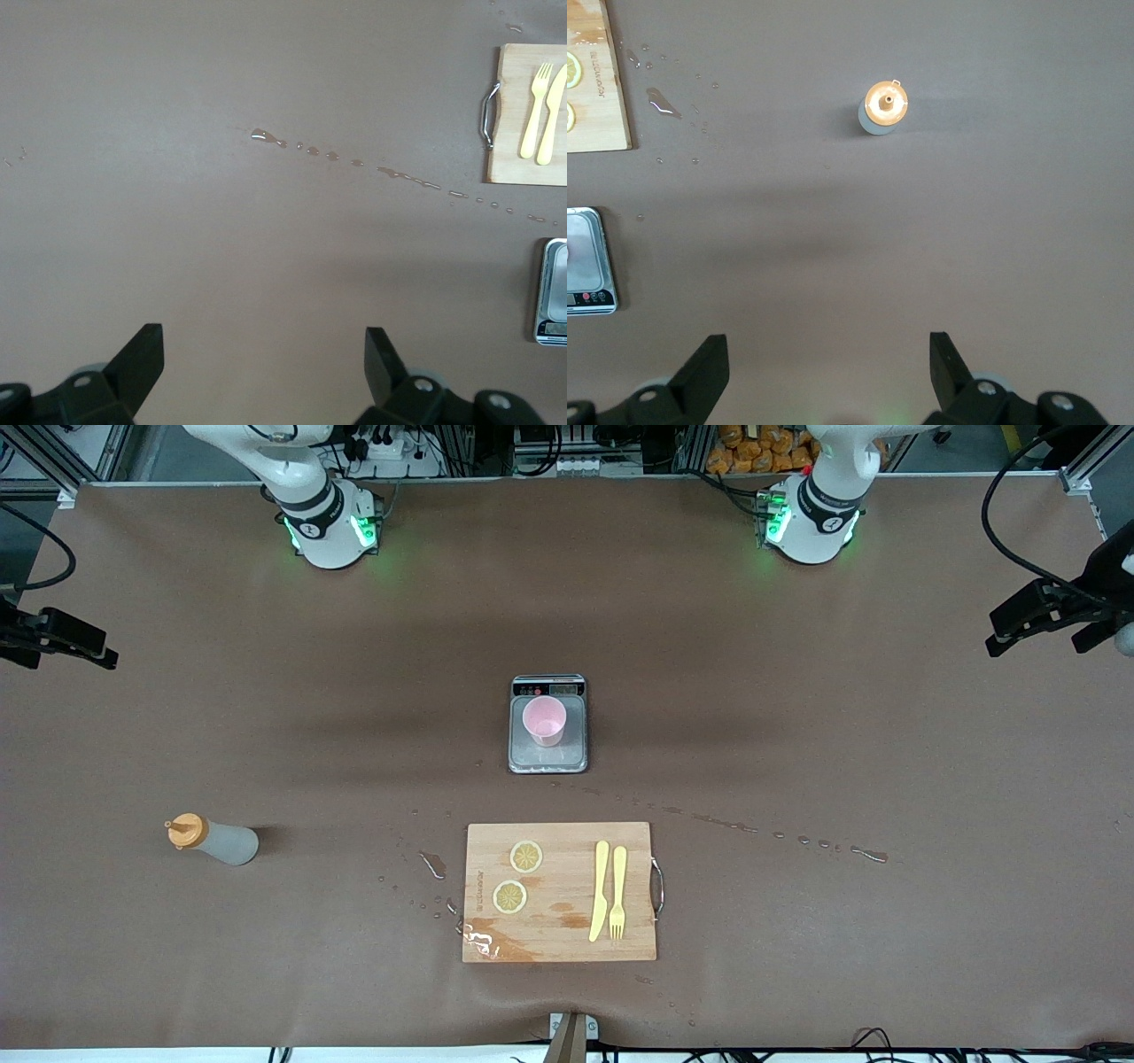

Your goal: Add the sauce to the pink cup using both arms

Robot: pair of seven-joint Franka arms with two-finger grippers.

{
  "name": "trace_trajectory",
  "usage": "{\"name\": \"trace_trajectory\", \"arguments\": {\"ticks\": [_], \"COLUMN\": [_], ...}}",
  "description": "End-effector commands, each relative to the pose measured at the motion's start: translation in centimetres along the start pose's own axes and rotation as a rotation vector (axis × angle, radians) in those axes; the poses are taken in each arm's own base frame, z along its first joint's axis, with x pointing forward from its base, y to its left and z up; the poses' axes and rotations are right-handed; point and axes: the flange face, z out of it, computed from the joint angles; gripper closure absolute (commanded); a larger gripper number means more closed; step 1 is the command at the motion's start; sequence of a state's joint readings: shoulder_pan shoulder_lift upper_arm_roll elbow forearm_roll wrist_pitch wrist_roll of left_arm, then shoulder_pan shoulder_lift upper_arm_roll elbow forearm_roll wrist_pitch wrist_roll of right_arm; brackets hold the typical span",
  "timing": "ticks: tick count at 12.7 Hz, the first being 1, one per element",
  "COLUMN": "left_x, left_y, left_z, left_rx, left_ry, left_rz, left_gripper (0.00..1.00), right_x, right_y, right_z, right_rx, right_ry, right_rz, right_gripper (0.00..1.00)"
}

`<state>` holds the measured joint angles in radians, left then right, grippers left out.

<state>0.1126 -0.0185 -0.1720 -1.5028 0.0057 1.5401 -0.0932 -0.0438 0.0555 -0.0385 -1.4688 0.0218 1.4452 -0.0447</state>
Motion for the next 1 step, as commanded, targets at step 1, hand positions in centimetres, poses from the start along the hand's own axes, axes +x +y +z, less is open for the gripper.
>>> {"name": "trace_trajectory", "arguments": {"ticks": [1], "left_x": [0.08], "left_y": [-0.22], "left_z": [-0.21], "left_rx": [0.015], "left_ry": [0.013], "left_rz": [0.003], "left_gripper": [0.0], "right_x": [-0.46], "right_y": [-0.38], "right_z": [-0.57], "right_rx": [-0.019], "right_ry": [0.009], "right_rz": [0.02], "right_gripper": [0.0]}}
